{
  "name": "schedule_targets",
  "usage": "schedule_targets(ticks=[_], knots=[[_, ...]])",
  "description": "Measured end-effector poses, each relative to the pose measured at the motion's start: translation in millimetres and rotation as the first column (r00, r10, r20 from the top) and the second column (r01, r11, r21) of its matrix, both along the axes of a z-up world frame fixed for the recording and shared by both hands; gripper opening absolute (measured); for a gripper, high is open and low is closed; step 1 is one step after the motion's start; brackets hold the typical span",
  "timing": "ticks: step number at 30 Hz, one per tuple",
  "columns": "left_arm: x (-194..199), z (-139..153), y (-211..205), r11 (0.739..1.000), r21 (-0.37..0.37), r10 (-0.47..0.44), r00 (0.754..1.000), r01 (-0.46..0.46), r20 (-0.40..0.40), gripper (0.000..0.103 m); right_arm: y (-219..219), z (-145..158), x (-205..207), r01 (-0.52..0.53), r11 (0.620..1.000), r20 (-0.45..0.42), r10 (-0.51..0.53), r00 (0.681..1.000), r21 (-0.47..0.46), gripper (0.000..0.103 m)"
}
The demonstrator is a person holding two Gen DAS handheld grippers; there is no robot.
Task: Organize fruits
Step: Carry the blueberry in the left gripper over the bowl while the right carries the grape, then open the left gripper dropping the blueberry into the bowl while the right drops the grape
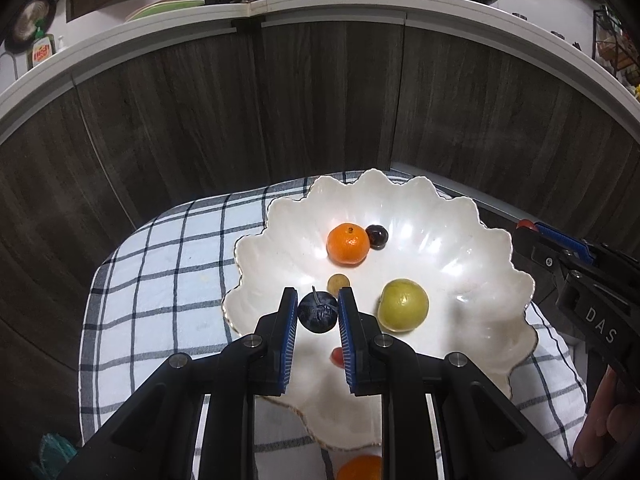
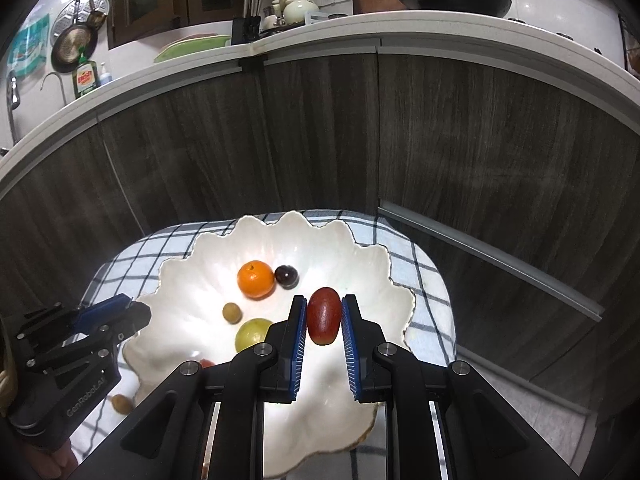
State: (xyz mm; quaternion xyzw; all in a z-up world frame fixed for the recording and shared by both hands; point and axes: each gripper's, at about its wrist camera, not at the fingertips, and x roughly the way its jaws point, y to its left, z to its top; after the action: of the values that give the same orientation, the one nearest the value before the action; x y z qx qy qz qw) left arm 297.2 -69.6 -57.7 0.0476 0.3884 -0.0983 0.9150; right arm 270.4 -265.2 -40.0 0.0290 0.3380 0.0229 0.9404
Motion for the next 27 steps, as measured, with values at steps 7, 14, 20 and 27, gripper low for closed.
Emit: schedule_targets(ticks=[7, 14, 20, 27], knots=[[15, -5, -5, 1.0, 0.013, -0.002, 1.0, 0.003, -0.014, 0.021, -2, -7, 14, 0.001, 1.0, -0.027, -0.001, 1.0, -0.002, 0.019], [28, -13, -8, 1.0, 0.022, -0.002, 0.999, 0.002, -0.033, 0.021, -5, -16, 28, 0.006, 1.0, -0.064, -0.006, 0.998, -0.002, 0.019], [34, -17, -9, 1.0, 0.027, -0.001, 0.999, 0.003, -0.047, 0.021, -5, -20, 36, 0.005, 1.0, -0.083, -0.006, 0.996, -0.01, 0.019], [37, -21, -7, 1.0, 0.022, 0.007, 0.998, -0.006, -0.064, 0.021, -3, -24, 41, 0.0, 1.0, -0.102, -0.002, 0.995, -0.01, 0.019]])
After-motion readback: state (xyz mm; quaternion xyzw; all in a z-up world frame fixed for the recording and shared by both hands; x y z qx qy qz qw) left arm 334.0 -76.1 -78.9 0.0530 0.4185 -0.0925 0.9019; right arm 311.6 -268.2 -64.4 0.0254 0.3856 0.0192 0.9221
